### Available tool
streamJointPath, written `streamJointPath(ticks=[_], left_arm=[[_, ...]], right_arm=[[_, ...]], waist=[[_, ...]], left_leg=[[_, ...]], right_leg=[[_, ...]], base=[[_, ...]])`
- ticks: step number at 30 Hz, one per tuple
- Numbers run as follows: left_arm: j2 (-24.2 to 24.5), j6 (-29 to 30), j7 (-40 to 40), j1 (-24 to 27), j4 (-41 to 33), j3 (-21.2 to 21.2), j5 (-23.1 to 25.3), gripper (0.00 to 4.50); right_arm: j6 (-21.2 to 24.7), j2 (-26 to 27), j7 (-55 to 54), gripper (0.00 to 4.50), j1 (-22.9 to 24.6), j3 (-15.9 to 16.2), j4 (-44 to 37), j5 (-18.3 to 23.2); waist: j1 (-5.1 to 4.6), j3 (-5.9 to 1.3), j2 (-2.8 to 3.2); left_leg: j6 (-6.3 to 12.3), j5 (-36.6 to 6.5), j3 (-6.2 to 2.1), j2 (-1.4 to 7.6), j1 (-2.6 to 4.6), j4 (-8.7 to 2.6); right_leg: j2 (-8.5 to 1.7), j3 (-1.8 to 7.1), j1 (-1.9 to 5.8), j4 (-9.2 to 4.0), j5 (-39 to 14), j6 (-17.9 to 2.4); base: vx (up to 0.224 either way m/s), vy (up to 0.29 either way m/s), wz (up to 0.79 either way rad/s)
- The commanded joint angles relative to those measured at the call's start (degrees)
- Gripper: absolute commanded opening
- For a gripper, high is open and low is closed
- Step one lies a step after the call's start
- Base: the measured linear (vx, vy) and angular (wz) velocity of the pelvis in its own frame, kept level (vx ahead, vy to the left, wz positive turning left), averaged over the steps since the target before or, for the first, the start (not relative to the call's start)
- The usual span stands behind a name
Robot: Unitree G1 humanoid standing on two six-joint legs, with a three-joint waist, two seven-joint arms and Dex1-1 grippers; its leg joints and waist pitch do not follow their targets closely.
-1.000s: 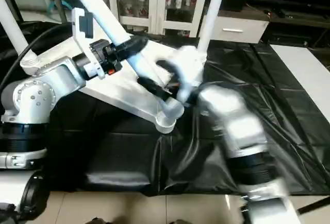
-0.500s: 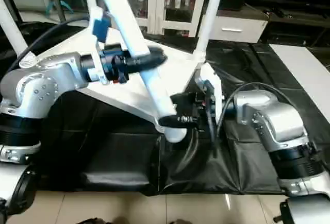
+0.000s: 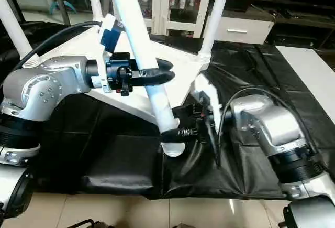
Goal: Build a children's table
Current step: Pick table leg
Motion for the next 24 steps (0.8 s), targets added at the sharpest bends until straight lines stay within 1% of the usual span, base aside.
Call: streamJointPath(ticks=[1, 3, 4, 5, 7, 9, 12, 13, 14, 15, 16, 18, 21, 22, 24], left_arm=[[0.0, -0.8, -1.3, -1.7, -1.7, -1.1, 0.8, 1.75], [0.0, -0.8, -1.5, -1.7, -1.7, -1.3, 1.0, 1.75], [0.0, -0.8, -1.7, -1.8, -1.6, -1.5, 1.1, 1.75], [0.0, -0.9, -1.9, -1.8, -1.5, -1.5, 1.2, 1.75], [0.1, -0.8, -2.2, -1.8, -1.6, -1.7, 1.3, 1.75], [0.2, -0.9, -2.4, -1.8, -1.6, -1.8, 1.3, 1.75], [0.4, -0.7, -3.2, -1.9, -1.8, -2.0, 1.6, 1.75], [0.4, -0.7, -3.3, -1.9, -1.8, -2.1, 1.8, 1.75], [0.4, -0.8, -3.5, -1.9, -1.8, -2.2, 2.0, 1.75], [0.4, -0.9, -3.6, -1.9, -1.8, -2.3, 2.2, 1.75], [0.4, -0.9, -3.8, -1.8, -1.9, -2.4, 2.4, 1.75], [0.4, -0.9, -4.0, -1.8, -1.9, -2.5, 2.5, 1.75], [0.3, -0.9, -4.0, -1.8, -1.9, -2.5, 2.5, 1.75], [0.2, -1.2, -3.9, -2.0, -1.6, -2.6, 2.7, 1.75], [0.0, -1.3, -3.8, -2.1, -1.4, -2.6, 2.8, 1.75]], right_arm=[[-1.3, 0.5, -0.7, 3.94, -0.4, 0.9, 0.7, -1.4], [-1.4, 0.9, -0.9, 3.9, -0.5, 1.1, 0.8, -1.5], [-1.8, 1.1, -1.0, 3.79, -0.7, 1.6, 0.9, -2.0], [-2.1, 1.1, -0.9, 3.79, -0.7, 2.0, 0.9, -2.4], [-2.4, 1.1, -0.7, 3.48, -0.7, 2.4, 1.0, -2.7], [-2.4, 1.3, -0.6, 3.48, -0.7, 2.4, 1.1, -2.9], [-2.5, 1.3, -0.1, 3.1, -0.9, 2.4, 1.3, -3.4], [-2.6, 1.3, 0.1, 3.06, -0.9, 2.4, 1.4, -3.6], [-2.7, 1.2, 0.2, 2.93, -1.0, 2.5, 1.5, -3.7], [-2.9, 1.1, 0.3, 2.93, -1.0, 2.6, 1.6, -3.8], [-2.9, 1.0, 0.5, 2.73, -1.0, 2.7, 1.7, -3.9], [-3.1, 0.9, 0.9, 2.73, -1.1, 2.9, 1.8, -4.1], [-3.3, 0.8, 0.9, 2.42, -0.9, 3.2, 1.6, -4.4], [-3.4, 0.9, 1.0, 2.36, -0.7, 3.3, 1.5, -4.6], [-3.4, 1.0, 1.2, 2.2, -0.5, 3.3, 1.3, -4.7]], waist=[[0.07, -4.29, -0.01], [0.09, -4.24, -0.03], [0.09, -4.31, -0.05], [0.15, -4.32, 0.05], [0.15, -4.32, 0.0], [0.2, -4.32, 0.03], [0.25, -4.34, -0.02], [0.26, -4.31, 0.0], [0.25, -4.32, 0.05], [0.23, -4.32, 0.04], [0.2, -4.3, -0.01], [0.19, -4.32, 0.07], [0.19, -4.33, 0.06], [0.23, -4.33, 0.26], [0.26, -4.36, 0.2]], left_leg=[[-0.14, -8.1, -0.27, 1.07, 1.33, -4.11], [-0.16, -8.0, -0.25, 1.01, 1.26, -4.15], [-0.13, -7.9, -0.27, 1.03, 1.3, -4.11], [-0.13, -7.8, -0.28, 1.03, 1.31, -4.1], [-0.11, -7.6, -0.26, 1.0, 1.25, -4.1], [-0.02, -7.5, -0.26, 1.0, 1.29, -4.11], [0.0, -7.6, -0.25, 1.02, 1.32, -4.11], [-0.04, -7.8, -0.25, 1.02, 1.32, -4.13], [-0.09, -7.7, -0.26, 1.01, 1.31, -4.13], [-0.09, -7.7, -0.25, 1.01, 1.32, -4.12], [-0.04, -7.9, -0.24, 1.01, 1.3, -4.13], [-0.01, -7.8, -0.27, 1.03, 1.31, -4.11], [-0.08, -7.9, -0.25, 1.02, 1.35, -4.11], [-0.09, -8.0, -0.28, 1.02, 1.37, -4.13], [-0.2, -8.2, -0.29, 1.04, 1.38, -4.12]], right_leg=[[-1.94, 1.49, 3.04, -3.02, -9.2, -14.9], [-1.91, 1.51, 3.08, -3.03, -9.1, -14.8], [-1.88, 1.51, 3.1, -2.95, -8.9, -14.8], [-1.91, 1.51, 3.11, -2.93, -8.6, -14.8], [-1.9, 1.51, 3.16, -2.91, -8.4, -14.8], [-1.85, 1.51, 3.14, -2.88, -8.1, -14.9], [-1.87, 1.5, 3.12, -2.86, -8.1, -15.0], [-1.88, 1.51, 3.12, -2.89, -8.3, -14.9], [-1.9, 1.52, 3.15, -2.86, -8.2, -15.0], [-1.86, 1.52, 3.13, -2.88, -8.1, -15.0], [-1.86, 1.53, 3.16, -2.91, -8.3, -14.9], [-1.89, 1.53, 3.18, -2.89, -8.3, -14.9], [-1.88, 1.53, 3.14, -2.89, -8.2, -15.0], [-1.87, 1.52, 3.14, -2.86, -8.1, -15.1], [-1.88, 1.52, 3.14, -2.86, -8.0, -15.1]], base=[[0.0, 0.0, 0.0], [0.0, 0.0, 0.0], [0.0, 0.0, 0.0], [0.0, 0.0, 0.0], [0.0, 0.0, 0.0], [0.0, 0.0, 0.0], [0.0, 0.0, 0.0], [0.0, 0.0, 0.0], [0.0, 0.0, 0.0], [0.0, 0.0, 0.0], [0.0, 0.0, 0.0], [0.0, 0.0, 0.0], [0.0, 0.0, 0.0], [0.0, 0.0, 0.0], [0.0, 0.0, 0.0]])
